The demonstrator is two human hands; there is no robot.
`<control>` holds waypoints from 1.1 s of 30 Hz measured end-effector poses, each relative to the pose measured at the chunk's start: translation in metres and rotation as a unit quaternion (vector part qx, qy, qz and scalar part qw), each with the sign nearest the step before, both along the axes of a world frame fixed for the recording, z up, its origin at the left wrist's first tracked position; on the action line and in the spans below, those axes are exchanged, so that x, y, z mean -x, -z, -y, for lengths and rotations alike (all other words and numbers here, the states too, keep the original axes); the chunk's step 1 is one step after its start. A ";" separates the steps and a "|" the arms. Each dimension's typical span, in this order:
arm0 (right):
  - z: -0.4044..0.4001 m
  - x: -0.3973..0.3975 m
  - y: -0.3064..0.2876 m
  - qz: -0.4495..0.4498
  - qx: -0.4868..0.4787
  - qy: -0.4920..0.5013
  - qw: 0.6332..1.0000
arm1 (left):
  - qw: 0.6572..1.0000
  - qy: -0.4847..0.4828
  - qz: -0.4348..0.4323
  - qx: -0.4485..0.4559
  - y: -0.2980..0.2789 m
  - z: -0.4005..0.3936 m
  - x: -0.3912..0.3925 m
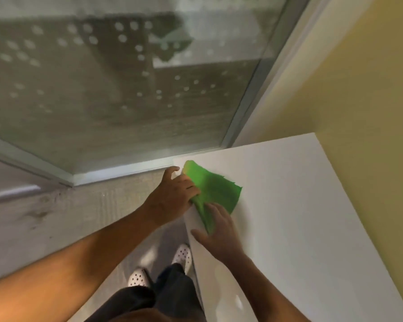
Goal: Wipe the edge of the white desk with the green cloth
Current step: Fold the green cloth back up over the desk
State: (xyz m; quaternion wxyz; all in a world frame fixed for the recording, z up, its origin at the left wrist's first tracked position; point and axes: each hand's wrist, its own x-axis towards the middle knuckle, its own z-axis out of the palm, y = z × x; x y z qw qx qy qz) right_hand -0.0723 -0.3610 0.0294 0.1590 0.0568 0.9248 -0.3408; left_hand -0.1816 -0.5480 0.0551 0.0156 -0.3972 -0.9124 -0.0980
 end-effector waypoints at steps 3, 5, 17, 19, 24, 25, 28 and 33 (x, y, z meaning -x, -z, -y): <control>-0.009 0.007 -0.010 0.005 -0.001 0.050 0.999 | 0.988 -0.013 0.141 -0.062 -0.035 -0.017 0.018; -0.022 0.010 -0.020 0.003 0.041 0.118 0.992 | 0.968 -0.014 0.226 -0.108 -0.058 -0.028 0.031; -0.112 0.040 -0.057 0.017 0.094 0.253 0.963 | 0.804 -0.130 0.568 -0.118 -0.034 -0.066 0.144; -0.112 0.050 -0.041 0.053 0.038 0.236 0.970 | 0.803 -0.136 0.576 -0.075 -0.009 -0.070 0.150; -0.100 0.061 -0.020 0.048 -0.004 0.298 0.953 | 0.843 -0.108 0.522 -0.074 0.029 -0.074 0.160; -0.095 0.058 -0.020 0.023 0.006 0.325 0.946 | 0.851 -0.090 0.511 -0.076 0.030 -0.072 0.165; -0.074 0.042 -0.024 -0.061 0.017 0.370 0.927 | 0.880 -0.001 0.468 -0.076 0.029 -0.059 0.179; -0.032 -0.003 -0.005 -0.053 -0.011 0.300 0.952 | 0.917 0.247 0.313 0.024 0.034 -0.009 0.168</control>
